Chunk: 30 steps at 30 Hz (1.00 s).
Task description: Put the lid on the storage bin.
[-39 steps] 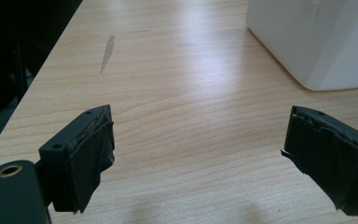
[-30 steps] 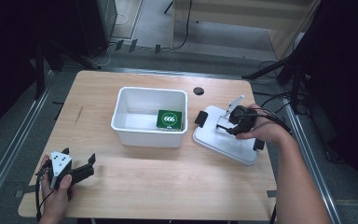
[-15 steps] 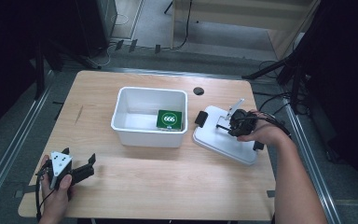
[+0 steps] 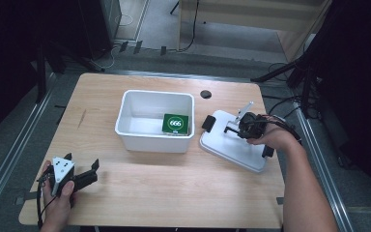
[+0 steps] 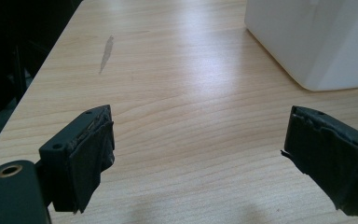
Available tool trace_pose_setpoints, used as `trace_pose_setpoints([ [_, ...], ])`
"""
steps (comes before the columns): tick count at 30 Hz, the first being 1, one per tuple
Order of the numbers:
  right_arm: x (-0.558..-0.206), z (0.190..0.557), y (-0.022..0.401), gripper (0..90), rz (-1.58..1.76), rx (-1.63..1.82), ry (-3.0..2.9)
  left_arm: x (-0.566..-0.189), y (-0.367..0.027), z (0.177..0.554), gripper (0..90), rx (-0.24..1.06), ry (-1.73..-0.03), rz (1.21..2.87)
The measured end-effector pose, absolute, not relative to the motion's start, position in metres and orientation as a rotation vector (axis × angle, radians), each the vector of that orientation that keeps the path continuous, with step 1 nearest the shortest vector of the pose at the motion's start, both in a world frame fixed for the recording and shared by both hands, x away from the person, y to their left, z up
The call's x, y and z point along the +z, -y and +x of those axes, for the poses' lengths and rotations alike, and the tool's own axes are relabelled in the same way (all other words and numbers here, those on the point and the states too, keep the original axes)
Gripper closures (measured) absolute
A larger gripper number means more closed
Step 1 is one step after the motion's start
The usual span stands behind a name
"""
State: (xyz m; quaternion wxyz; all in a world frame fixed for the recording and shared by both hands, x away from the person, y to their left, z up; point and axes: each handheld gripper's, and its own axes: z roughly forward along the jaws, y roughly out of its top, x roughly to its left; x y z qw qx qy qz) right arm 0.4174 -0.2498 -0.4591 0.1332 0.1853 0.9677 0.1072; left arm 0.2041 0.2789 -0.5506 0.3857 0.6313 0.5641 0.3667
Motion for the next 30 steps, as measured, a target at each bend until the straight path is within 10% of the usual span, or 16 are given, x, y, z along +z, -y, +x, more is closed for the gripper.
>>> trace_pose_setpoints([
  [30, -0.400, 0.407, 0.262, 85.7, 0.424, 0.369, -2.749, -0.551, -0.279, 0.204, 9.0, 0.939, -1.439, 1.607],
])
